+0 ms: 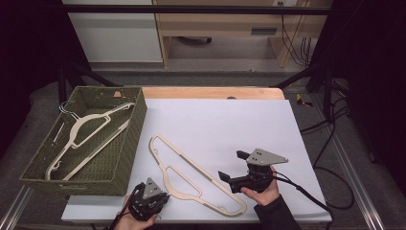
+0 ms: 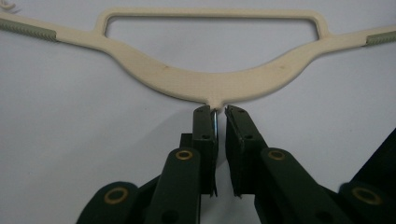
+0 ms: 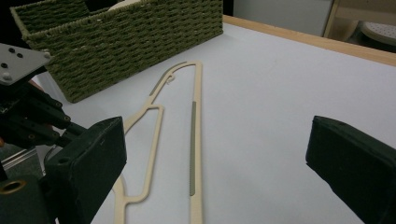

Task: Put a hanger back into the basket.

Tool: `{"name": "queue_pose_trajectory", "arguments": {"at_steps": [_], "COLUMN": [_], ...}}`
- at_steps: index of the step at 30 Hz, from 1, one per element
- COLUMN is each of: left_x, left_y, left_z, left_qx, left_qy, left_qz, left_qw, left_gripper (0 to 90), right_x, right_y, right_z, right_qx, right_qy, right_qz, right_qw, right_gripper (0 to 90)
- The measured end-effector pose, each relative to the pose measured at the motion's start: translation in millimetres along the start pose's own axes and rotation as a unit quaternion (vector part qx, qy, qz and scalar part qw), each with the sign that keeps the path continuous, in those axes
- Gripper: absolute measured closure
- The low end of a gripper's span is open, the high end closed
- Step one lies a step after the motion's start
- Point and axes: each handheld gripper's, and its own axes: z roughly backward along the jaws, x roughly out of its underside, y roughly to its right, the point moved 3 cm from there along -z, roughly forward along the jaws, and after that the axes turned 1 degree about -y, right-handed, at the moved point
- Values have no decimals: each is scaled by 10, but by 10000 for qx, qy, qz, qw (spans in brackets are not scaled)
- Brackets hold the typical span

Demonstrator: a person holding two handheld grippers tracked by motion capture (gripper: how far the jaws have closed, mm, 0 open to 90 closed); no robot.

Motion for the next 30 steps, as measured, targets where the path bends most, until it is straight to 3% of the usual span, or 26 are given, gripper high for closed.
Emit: {"name": "queue_pose_trajectory", "arguments": {"at_steps": [4, 12, 19, 30], "left_x": [1, -11, -82, -181], "left_y": [-19, -59, -59, -59], "left_z": [4, 16, 124, 212], "left_qx": [45, 197, 183, 139], "left_qy": [-7, -7, 177, 277], "left_qz": [110, 262, 247, 250], "left_qw": [9999, 9995, 9994, 9992], "left_gripper": [884, 886, 886, 887], "right_x": [10, 57, 108, 170], "right_y": [-49, -163, -332, -555], "right_z": [-53, -186, -340, -558], "right_qx": [-74, -218, -416, -662], "right_qy": [-45, -189, -322, -542], "right_qz": [24, 73, 186, 345], "right_qw": [10000, 9996, 9984, 9957], "right_gripper": [56, 60, 83, 119]}}
